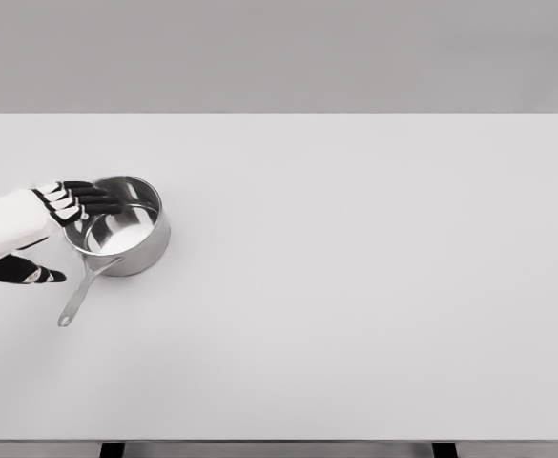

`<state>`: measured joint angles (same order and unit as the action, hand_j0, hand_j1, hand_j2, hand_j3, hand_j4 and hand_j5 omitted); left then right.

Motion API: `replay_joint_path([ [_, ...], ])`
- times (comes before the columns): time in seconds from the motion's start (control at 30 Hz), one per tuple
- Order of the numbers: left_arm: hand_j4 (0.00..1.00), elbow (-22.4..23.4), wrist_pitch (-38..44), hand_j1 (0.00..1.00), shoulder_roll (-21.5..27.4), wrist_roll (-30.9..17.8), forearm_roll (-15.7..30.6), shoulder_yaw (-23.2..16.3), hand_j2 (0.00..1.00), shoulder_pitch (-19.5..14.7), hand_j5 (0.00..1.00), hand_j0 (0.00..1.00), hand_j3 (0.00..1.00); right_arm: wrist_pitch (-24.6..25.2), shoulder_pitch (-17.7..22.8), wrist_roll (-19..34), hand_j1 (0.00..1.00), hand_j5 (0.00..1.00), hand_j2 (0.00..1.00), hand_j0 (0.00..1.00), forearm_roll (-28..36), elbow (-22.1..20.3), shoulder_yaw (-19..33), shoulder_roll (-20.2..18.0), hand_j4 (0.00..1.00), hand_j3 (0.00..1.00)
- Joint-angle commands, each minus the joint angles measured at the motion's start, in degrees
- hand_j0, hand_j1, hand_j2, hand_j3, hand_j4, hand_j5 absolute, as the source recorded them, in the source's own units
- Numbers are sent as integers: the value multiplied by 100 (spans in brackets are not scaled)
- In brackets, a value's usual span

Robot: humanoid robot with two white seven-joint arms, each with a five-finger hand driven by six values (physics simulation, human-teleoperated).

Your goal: Rotate pot handle

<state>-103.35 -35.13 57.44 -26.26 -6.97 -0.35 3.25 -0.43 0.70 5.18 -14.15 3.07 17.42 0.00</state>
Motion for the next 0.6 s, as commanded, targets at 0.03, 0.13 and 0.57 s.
replay_joint_path([
  [0.03, 100, -1, 13, 100, 1137, -874, 2024, -167, 100, 79, 100, 100, 100, 8, 0, 1, 100, 100, 100, 100, 0, 0, -2, 0, 100, 100],
  [0.13, 100, -1, 13, 100, 1673, -874, 2622, -352, 100, 124, 100, 100, 100, 8, 0, 1, 100, 100, 100, 100, 0, 0, -2, 0, 100, 100],
  [0.57, 100, -19, 13, 100, 1999, -874, 3580, -1266, 100, 299, 100, 100, 100, 0, 0, 1, 100, 100, 100, 100, 0, 0, -2, 0, 100, 100],
])
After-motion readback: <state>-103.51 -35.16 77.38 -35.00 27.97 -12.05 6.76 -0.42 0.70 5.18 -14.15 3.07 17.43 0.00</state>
